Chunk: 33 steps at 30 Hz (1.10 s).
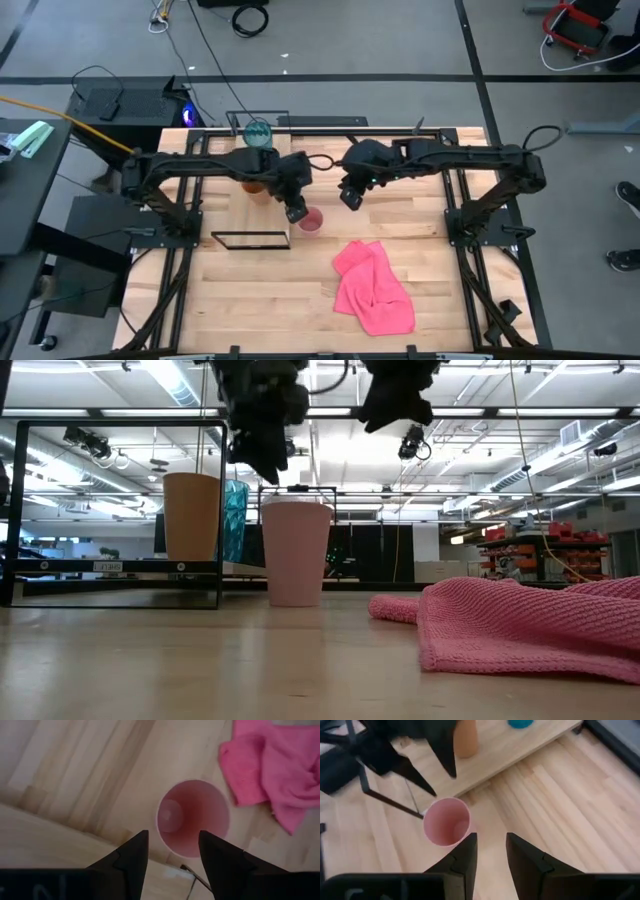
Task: Stack small to large cups/mugs on shelf
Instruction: Put the pink cup on the shelf
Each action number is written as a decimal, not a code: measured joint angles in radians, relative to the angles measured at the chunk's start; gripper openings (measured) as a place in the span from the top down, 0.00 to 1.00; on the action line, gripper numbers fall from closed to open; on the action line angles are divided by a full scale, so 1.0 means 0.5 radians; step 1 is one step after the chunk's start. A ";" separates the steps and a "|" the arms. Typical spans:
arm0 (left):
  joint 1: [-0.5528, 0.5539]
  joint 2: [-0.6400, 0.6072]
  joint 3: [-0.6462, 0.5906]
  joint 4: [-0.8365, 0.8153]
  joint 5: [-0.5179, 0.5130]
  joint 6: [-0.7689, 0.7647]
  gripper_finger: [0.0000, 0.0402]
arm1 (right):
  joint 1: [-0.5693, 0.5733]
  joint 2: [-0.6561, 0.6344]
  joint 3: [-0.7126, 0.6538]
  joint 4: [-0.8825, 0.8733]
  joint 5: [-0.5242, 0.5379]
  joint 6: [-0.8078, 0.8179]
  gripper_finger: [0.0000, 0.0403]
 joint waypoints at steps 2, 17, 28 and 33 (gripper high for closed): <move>0.000 0.053 0.000 0.001 0.000 0.000 0.55 | 0.036 -0.020 0.000 -0.054 0.079 0.002 0.73; 0.001 0.143 0.000 0.069 -0.046 -0.001 0.56 | 0.157 -0.023 -0.005 -0.130 0.225 0.106 0.73; -0.002 0.295 0.000 0.064 -0.044 0.000 0.57 | 0.157 -0.022 -0.005 -0.129 0.234 0.139 0.73; -0.003 0.337 0.000 0.079 -0.038 -0.001 0.57 | 0.156 -0.021 -0.005 -0.129 0.235 0.156 0.73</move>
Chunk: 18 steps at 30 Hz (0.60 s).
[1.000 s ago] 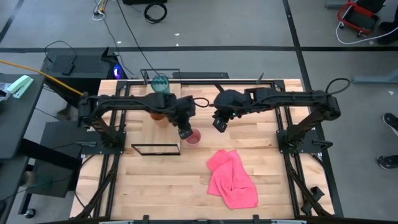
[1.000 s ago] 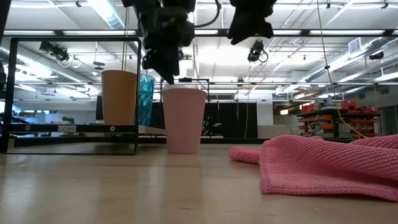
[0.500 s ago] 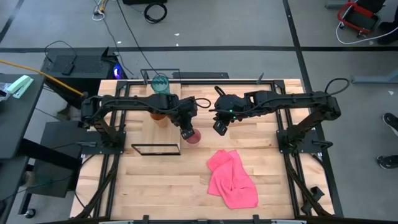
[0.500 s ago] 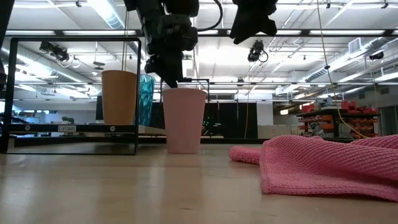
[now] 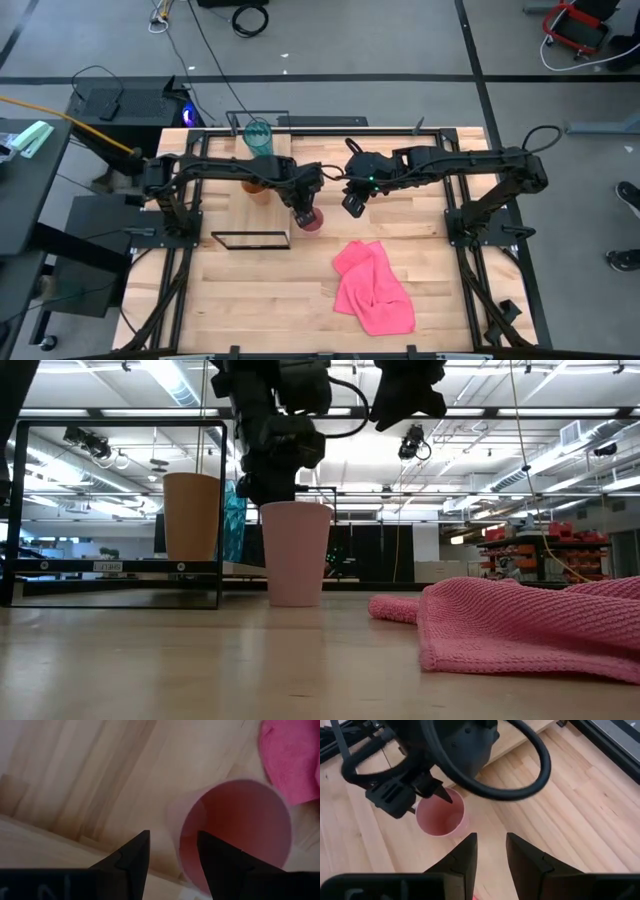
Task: Stack small to large cups/mugs on shelf
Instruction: Put the pink cup on the shelf
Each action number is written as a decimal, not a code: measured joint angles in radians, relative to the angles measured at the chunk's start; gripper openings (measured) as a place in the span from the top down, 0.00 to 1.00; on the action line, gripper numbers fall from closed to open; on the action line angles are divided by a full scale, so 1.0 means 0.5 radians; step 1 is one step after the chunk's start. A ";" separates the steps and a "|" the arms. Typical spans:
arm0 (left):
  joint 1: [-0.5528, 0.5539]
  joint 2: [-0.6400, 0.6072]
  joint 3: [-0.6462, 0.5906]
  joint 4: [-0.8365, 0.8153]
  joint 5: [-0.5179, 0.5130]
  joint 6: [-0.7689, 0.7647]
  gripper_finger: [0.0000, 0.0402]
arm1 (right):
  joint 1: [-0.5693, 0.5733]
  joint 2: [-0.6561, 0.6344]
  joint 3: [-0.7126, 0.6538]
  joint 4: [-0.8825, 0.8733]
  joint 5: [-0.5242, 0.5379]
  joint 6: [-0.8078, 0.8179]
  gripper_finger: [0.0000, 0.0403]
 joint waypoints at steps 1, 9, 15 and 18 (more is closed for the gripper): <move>0.000 0.004 0.000 -0.013 0.000 -0.001 0.57 | 0.001 0.000 0.000 0.000 0.000 0.000 0.73; -0.010 0.019 -0.001 0.011 0.001 -0.042 0.63 | 0.000 0.000 0.000 -0.001 -0.001 -0.002 0.73; -0.010 0.019 -0.001 0.010 0.000 -0.052 0.75 | 0.000 0.000 0.000 -0.001 0.019 -0.003 0.73; -0.010 0.019 -0.001 0.010 0.001 -0.052 0.81 | 0.000 0.000 0.000 -0.002 0.020 -0.003 0.73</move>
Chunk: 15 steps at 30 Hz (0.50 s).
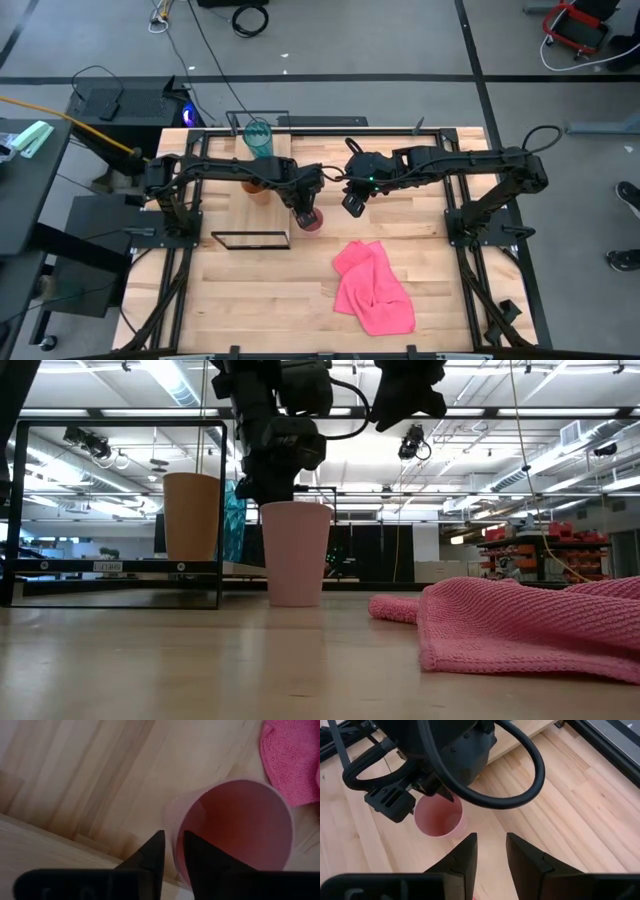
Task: Stack small to large cups/mugs on shelf
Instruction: Put the pink cup on the shelf
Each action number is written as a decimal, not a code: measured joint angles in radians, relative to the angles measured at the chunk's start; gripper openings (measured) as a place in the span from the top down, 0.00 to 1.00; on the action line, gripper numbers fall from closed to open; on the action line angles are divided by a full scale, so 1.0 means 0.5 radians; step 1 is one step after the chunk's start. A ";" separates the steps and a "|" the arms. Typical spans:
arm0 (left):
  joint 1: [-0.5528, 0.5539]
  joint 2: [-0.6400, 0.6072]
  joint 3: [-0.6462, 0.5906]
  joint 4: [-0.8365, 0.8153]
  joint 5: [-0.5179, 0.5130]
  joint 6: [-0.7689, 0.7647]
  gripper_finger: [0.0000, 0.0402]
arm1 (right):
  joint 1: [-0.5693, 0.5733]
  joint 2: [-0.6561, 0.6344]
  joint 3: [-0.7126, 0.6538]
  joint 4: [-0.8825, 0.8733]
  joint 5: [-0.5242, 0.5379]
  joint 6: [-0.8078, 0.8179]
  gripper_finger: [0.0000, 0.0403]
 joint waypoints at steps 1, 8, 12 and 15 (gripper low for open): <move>0.000 0.000 0.000 0.001 0.000 0.000 0.82 | 0.000 0.000 0.000 0.000 0.000 0.000 0.73; 0.000 -0.001 0.000 0.003 0.002 -0.001 0.95 | 0.000 0.000 0.000 0.000 0.000 0.000 0.73; 0.000 -0.001 0.000 0.015 0.002 -0.002 0.97 | 0.000 0.000 0.000 0.000 0.001 0.000 0.73; 0.000 -0.001 0.000 0.029 0.000 -0.001 0.94 | 0.000 0.000 0.000 0.000 0.001 0.000 0.73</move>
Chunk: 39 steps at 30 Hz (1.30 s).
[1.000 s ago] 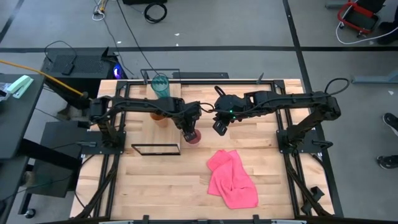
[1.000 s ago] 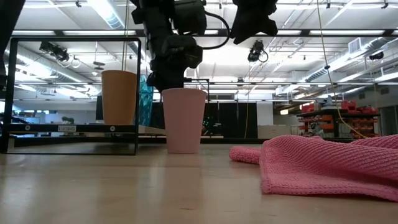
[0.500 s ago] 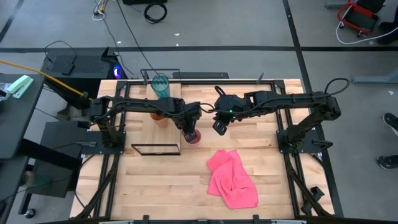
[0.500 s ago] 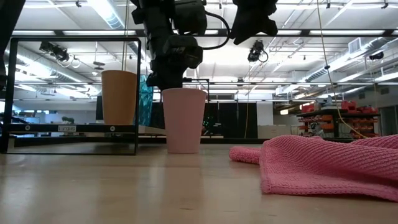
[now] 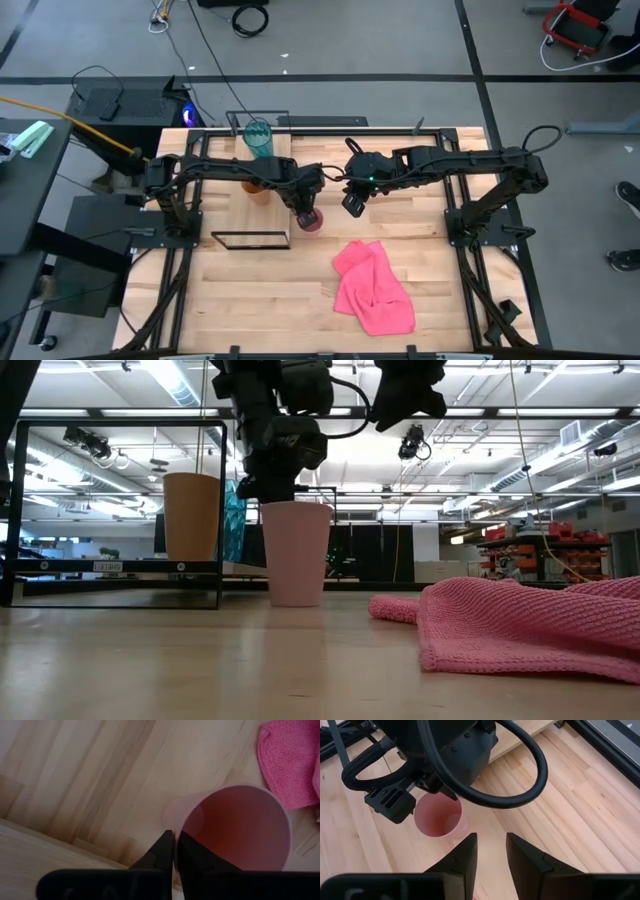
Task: Stack small to large cups/mugs on shelf
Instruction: Put the pink cup on the shelf
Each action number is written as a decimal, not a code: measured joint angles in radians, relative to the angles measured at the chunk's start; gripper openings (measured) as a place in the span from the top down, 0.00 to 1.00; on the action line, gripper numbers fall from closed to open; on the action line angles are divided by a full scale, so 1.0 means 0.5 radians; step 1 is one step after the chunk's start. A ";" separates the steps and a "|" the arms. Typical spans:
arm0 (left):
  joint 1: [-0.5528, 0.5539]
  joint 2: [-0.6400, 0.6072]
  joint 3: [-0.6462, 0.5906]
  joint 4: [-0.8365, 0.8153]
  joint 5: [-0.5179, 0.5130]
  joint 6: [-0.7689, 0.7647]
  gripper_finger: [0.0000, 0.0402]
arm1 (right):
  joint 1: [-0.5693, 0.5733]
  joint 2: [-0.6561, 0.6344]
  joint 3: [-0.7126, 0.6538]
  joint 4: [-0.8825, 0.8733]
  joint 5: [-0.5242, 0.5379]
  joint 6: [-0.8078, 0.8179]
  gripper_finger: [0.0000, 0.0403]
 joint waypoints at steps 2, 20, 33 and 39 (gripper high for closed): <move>0.000 0.000 0.000 0.000 0.000 0.002 0.93 | 0.000 0.000 0.000 0.000 0.000 0.000 0.73; -0.040 -0.011 0.650 -0.598 -0.018 0.054 0.96 | 0.000 0.000 0.000 -0.023 0.002 -0.050 0.73; -0.050 -0.012 1.051 -1.444 -0.424 -0.062 0.98 | -0.002 -0.201 0.000 -0.212 0.001 -0.054 0.87; -0.123 -0.026 1.048 -1.517 -0.409 -0.151 0.97 | -0.002 -0.281 0.000 -0.228 0.021 -0.055 0.93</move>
